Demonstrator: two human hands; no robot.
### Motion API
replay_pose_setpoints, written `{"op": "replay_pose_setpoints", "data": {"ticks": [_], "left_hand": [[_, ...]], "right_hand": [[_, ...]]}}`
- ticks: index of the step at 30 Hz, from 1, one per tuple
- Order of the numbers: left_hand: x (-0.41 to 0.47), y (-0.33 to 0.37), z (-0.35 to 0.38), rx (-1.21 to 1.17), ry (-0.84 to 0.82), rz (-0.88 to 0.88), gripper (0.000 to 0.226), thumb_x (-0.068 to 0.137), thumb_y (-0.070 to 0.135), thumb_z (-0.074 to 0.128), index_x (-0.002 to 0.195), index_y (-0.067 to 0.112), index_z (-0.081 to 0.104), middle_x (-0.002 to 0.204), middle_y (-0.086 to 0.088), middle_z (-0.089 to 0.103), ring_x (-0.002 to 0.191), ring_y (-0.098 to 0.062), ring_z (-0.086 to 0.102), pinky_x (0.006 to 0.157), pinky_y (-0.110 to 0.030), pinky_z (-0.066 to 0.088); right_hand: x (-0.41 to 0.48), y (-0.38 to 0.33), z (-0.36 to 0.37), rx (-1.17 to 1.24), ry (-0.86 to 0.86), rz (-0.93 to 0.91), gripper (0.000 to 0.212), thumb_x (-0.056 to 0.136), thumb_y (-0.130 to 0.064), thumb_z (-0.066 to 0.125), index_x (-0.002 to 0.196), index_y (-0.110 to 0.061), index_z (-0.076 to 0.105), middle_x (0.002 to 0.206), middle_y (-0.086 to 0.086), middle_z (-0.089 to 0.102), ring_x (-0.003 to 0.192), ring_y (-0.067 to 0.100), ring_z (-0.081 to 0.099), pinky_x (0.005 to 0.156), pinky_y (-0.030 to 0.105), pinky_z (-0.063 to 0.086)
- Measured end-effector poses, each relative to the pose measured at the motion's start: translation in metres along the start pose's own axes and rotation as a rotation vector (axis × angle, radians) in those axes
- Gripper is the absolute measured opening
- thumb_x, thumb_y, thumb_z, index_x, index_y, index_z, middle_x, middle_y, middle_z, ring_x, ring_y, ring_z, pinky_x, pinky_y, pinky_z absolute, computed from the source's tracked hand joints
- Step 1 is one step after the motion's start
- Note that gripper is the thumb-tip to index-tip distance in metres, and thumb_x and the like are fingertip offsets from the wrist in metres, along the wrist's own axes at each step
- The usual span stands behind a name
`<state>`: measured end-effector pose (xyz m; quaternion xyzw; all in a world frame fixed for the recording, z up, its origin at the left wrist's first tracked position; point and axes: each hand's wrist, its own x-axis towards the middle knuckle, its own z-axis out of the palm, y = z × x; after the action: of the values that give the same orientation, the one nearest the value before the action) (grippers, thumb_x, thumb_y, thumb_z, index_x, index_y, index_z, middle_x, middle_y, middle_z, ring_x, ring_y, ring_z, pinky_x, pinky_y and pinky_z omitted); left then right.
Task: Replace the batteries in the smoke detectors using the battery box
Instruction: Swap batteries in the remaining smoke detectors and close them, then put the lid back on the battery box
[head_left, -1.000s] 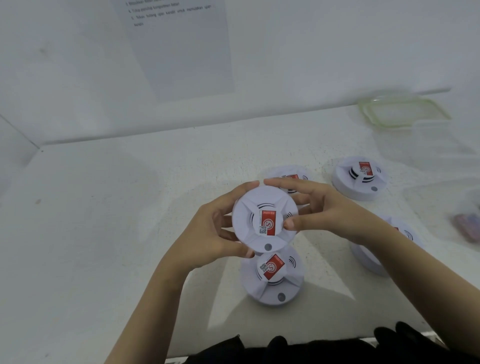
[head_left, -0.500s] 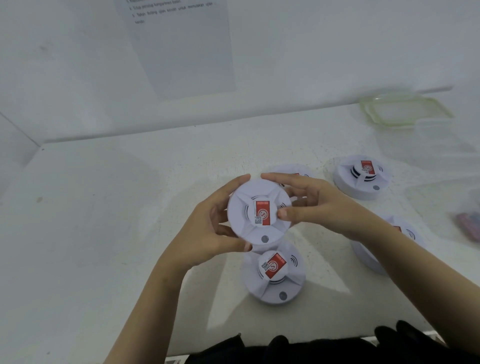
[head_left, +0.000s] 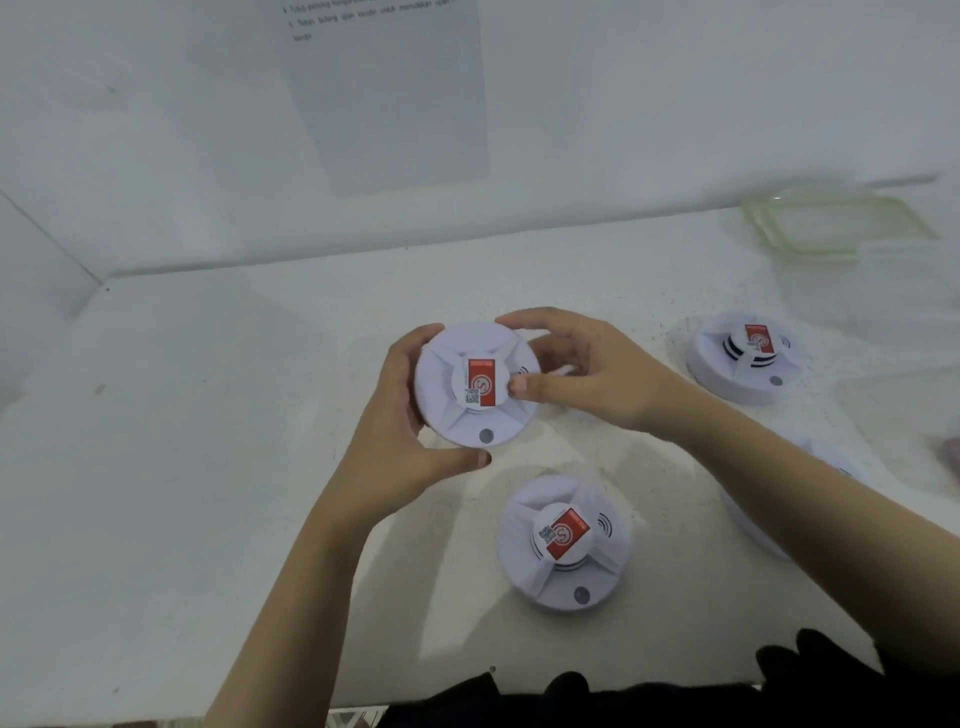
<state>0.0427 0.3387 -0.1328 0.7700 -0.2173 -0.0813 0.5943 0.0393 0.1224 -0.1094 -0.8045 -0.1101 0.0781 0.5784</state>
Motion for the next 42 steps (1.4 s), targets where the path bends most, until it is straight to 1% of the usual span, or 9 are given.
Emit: {"op": "replay_pose_setpoints", "data": {"ticks": [8, 13, 20, 23, 25, 27, 34, 38, 42], "left_hand": [[0.007, -0.015, -0.023, 0.042, 0.021, -0.088, 0.098, 0.052, 0.026, 0.086, 0.136, 0.026, 0.036, 0.134, 0.005, 0.053, 0.122, -0.014, 0.056, 0.096, -0.035, 0.051], [0.009, -0.025, -0.023, 0.128, -0.012, -0.148, 0.09, 0.057, 0.028, 0.085, 0.132, 0.032, 0.035, 0.131, 0.017, 0.049, 0.116, 0.008, 0.05, 0.087, -0.009, 0.045], [0.008, -0.037, -0.019, 0.319, -0.027, -0.214, 0.077, 0.051, 0.054, 0.076, 0.118, 0.052, 0.039, 0.117, 0.024, 0.049, 0.114, -0.003, 0.048, 0.094, -0.039, 0.051], [0.01, -0.032, -0.02, 0.456, -0.049, -0.233, 0.092, 0.047, 0.061, 0.074, 0.13, 0.036, 0.043, 0.124, 0.019, 0.049, 0.12, -0.003, 0.041, 0.106, -0.048, 0.036], [0.013, -0.021, -0.017, 0.534, -0.082, -0.34, 0.123, 0.041, 0.066, 0.072, 0.148, 0.027, 0.024, 0.153, 0.01, 0.028, 0.144, -0.01, 0.016, 0.119, -0.046, 0.014], [0.018, -0.007, -0.012, 0.525, -0.065, -0.378, 0.129, 0.053, 0.061, 0.079, 0.153, 0.026, 0.007, 0.161, 0.008, 0.006, 0.148, -0.008, -0.005, 0.121, -0.04, 0.003], [0.072, 0.052, 0.048, 0.45, 0.031, 0.082, 0.054, 0.081, 0.028, 0.075, 0.131, 0.025, 0.053, 0.129, 0.016, 0.056, 0.117, 0.005, 0.051, 0.092, 0.001, 0.031], [0.114, 0.076, 0.112, 0.398, -0.139, 0.138, 0.036, 0.084, 0.025, 0.073, 0.118, 0.026, 0.062, 0.117, 0.017, 0.064, 0.106, 0.006, 0.057, 0.09, -0.002, 0.037], [0.157, 0.085, 0.182, 0.418, -0.284, 0.172, 0.034, 0.087, 0.021, 0.068, 0.12, 0.023, 0.061, 0.119, 0.011, 0.063, 0.105, 0.0, 0.058, 0.085, -0.003, 0.039]], "right_hand": [[0.034, 0.001, 0.01, -0.3, -0.009, -0.07, 0.034, 0.087, -0.035, 0.064, 0.119, -0.027, 0.057, 0.115, -0.022, 0.056, 0.102, -0.011, 0.047, 0.083, 0.007, 0.034], [0.047, 0.013, 0.014, -0.573, -0.047, -0.04, 0.047, 0.088, -0.045, 0.058, 0.13, -0.024, 0.053, 0.136, -0.005, 0.051, 0.126, 0.013, 0.041, 0.107, 0.035, 0.029], [0.05, 0.023, 0.02, -0.886, -0.129, -0.028, 0.047, 0.091, -0.046, 0.049, 0.134, -0.025, 0.049, 0.139, 0.0, 0.047, 0.13, 0.023, 0.036, 0.108, 0.042, 0.024], [0.046, 0.024, 0.019, -0.916, -0.153, -0.007, 0.049, 0.093, -0.045, 0.047, 0.138, -0.025, 0.043, 0.142, 0.002, 0.042, 0.133, 0.023, 0.031, 0.113, 0.045, 0.015], [0.037, 0.024, 0.013, -0.885, -0.13, -0.043, 0.049, 0.093, -0.042, 0.048, 0.138, -0.023, 0.043, 0.143, 0.003, 0.041, 0.134, 0.021, 0.03, 0.112, 0.038, 0.016], [0.024, 0.022, 0.003, -0.764, -0.09, -0.091, 0.045, 0.093, -0.036, 0.052, 0.136, -0.022, 0.047, 0.141, 0.002, 0.044, 0.131, 0.017, 0.034, 0.106, 0.025, 0.02], [-0.044, 0.018, -0.084, -0.616, 0.141, -0.115, 0.023, 0.091, -0.026, 0.059, 0.113, -0.022, 0.066, 0.104, -0.015, 0.062, 0.094, -0.001, 0.055, 0.088, 0.009, 0.038], [-0.083, 0.024, -0.162, -0.653, 0.278, 0.007, 0.017, 0.088, -0.021, 0.062, 0.104, -0.023, 0.069, 0.087, -0.026, 0.06, 0.079, -0.013, 0.057, 0.078, 0.01, 0.044], [-0.111, 0.035, -0.242, -0.751, 0.399, 0.124, 0.019, 0.09, -0.022, 0.059, 0.105, -0.02, 0.07, 0.097, -0.011, 0.066, 0.085, 0.005, 0.06, 0.084, 0.022, 0.044]]}}
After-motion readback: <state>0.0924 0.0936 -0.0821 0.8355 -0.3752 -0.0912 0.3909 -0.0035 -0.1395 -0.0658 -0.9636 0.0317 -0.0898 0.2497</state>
